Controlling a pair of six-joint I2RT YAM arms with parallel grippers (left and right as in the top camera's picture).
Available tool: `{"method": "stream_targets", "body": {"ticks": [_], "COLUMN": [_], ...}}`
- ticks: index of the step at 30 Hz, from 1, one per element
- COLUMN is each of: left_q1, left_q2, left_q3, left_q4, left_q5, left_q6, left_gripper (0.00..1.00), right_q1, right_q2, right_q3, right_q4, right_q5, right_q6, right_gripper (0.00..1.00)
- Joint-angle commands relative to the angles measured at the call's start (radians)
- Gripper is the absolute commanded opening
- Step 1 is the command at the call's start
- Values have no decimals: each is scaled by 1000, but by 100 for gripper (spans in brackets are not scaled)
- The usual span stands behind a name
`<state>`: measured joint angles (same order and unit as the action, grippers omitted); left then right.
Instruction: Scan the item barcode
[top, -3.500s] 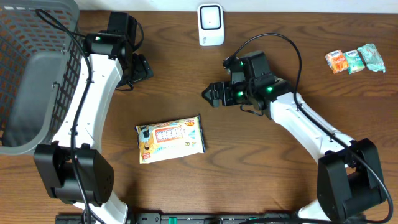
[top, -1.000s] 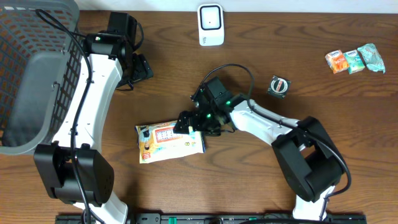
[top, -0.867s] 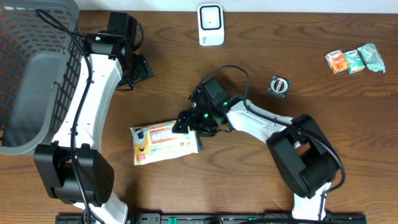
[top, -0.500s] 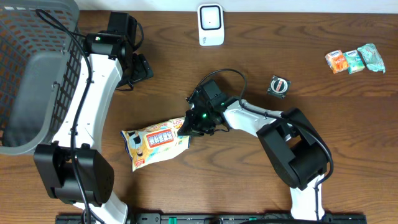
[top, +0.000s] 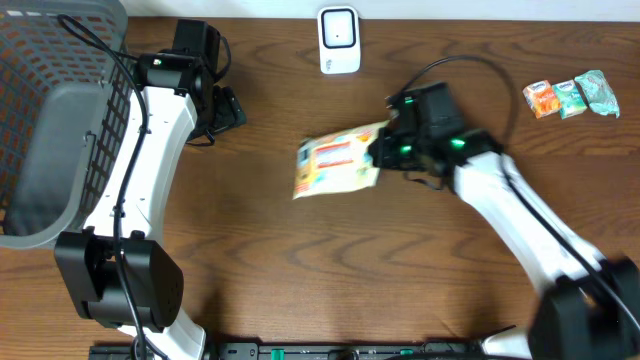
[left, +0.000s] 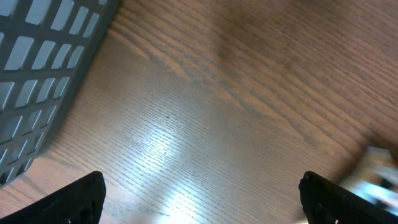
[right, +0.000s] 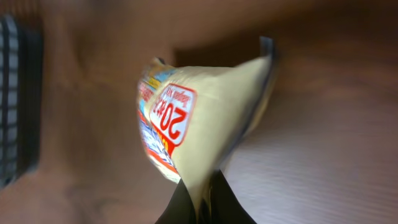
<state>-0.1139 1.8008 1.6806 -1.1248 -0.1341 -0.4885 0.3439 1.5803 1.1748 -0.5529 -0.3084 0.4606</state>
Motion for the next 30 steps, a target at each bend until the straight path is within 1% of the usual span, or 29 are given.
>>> {"method": "stream_targets", "body": {"ticks": [1, 3, 5, 7, 9, 10, 13, 15, 16, 17, 18, 19, 21, 22, 23, 24, 27, 30], "left_q1": [3, 3, 3, 3, 3, 3, 3, 3, 3, 3, 3, 3, 3, 3, 3, 3, 3, 3], "left_q2": [-5, -5, -5, -5, -5, -5, -5, -5, -5, -5, -5, -5, -5, -5, -5, -5, -5, -5], "left_q3": [3, 3, 3, 3, 3, 3, 3, 3, 3, 3, 3, 3, 3, 3, 3, 3, 3, 3], "left_q4": [-4, -4, -4, -4, -4, -4, -4, -4, -4, -4, -4, -4, -4, -4, -4, -4, -4, -4], "left_q5": [-13, -13, -13, -13, -13, -13, -13, -13, -13, -13, -13, -13, -13, -13, -13, -13, -13, -13], "left_q6": [17, 17, 17, 17, 17, 17, 17, 17, 17, 17, 17, 17, 17, 17, 17, 17, 17, 17], "left_gripper": [98, 98, 98, 98, 98, 98, 98, 98, 98, 98, 98, 98, 98, 98, 98, 98, 98, 98], "right_q1": [-23, -23, -16, -5, -2, -2, -2, -3, -5, -7, -17, -27, -60, -84, -122, -153, -264, -378], "right_q2": [-114, -150, -167, -164, -155, -146, -118, -97, -85, -77, -63, -56, -45, -42, -37, -34, -23, 5], "right_q3": [1, 1, 1, 1, 1, 1, 1, 1, 1, 1, 1, 1, 1, 1, 1, 1, 1, -1], "right_q4": [-40, -64, -89, -111, -117, -113, -89, -91, -95, -103, -121, -134, -166, -185, -206, -224, -275, -309], "right_q5": [249, 351, 492, 687, 808, 834, 778, 705, 652, 612, 558, 542, 508, 474, 412, 367, 207, 41], "right_q6": [-141, -179, -210, -229, -240, -266, -329, -325, -299, -268, -212, -188, -139, -126, -125, -125, -161, -231], "right_gripper": [2, 2, 1, 2, 2, 2, 2, 1, 1, 8, 29, 40, 67, 78, 92, 99, 99, 99]}}
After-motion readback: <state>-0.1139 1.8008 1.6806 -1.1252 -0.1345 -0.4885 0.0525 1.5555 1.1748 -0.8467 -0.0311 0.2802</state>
